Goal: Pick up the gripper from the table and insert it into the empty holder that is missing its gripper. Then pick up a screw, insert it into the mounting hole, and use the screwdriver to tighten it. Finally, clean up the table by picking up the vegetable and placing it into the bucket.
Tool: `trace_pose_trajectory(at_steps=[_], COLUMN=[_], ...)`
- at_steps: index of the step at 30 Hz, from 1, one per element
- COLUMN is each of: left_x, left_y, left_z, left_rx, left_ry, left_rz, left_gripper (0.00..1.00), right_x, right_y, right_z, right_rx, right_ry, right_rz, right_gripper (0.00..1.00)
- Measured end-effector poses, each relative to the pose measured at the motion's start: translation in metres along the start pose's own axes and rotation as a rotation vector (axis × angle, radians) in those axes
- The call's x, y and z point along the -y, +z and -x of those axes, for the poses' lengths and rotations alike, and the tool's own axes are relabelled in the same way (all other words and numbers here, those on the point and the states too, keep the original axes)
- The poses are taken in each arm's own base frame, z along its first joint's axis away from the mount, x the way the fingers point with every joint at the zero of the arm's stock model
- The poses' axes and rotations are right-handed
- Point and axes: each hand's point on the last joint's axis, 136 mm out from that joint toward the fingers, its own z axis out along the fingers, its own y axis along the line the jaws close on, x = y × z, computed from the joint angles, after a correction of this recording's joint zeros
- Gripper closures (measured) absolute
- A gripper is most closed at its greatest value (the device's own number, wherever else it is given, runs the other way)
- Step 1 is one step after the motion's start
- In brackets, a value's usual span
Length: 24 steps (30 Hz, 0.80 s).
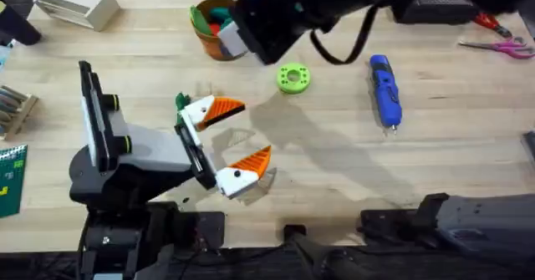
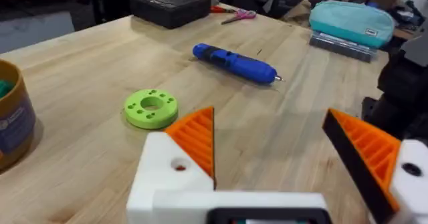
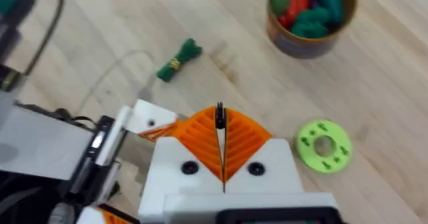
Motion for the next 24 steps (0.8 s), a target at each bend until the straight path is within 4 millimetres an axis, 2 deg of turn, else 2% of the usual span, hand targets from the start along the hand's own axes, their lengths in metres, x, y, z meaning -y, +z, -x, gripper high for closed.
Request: trace_pose_trajectory(at_steps=[3, 4, 5, 10, 17, 20, 24], left_x=[0.0, 0.0, 0.0, 0.0, 0.0, 0.0, 0.0], left_y=[0.0, 0.0, 0.0, 0.0, 0.0, 0.0, 0.0], left_z=[0.0, 0.0, 0.0, 0.0, 0.0, 0.0, 0.0], left_rx=[0.0, 0.0, 0.0, 0.0, 0.0, 0.0, 0.0], left_ry=[0.0, 0.0, 0.0, 0.0, 0.0, 0.0, 0.0], left_rz=[0.0, 0.0, 0.0, 0.0, 0.0, 0.0, 0.0], left_gripper=[0.015, 0.015, 0.015, 0.015, 0.015, 0.015, 0.015], right_x=[-0.01, -0.016, -0.017, -0.026, -0.037, -0.052, -0.058], right_y=[0.01, 0.022, 0.026, 0.04, 0.041, 0.038, 0.03], right_z=[-0.001, -0.009, -0.013, -0.022, -0.015, -0.015, -0.038], right_rx=[-0.011, -0.059, -0.08, -0.171, -0.218, -0.227, -0.319], right_ry=[0.001, 0.005, 0.006, -0.003, -0.066, -0.148, -0.237], right_rz=[0.061, 0.098, 0.105, 0.133, 0.16, 0.189, 0.216], right_gripper=[0.994, 0.994, 0.994, 0.994, 0.994, 0.994, 0.994])
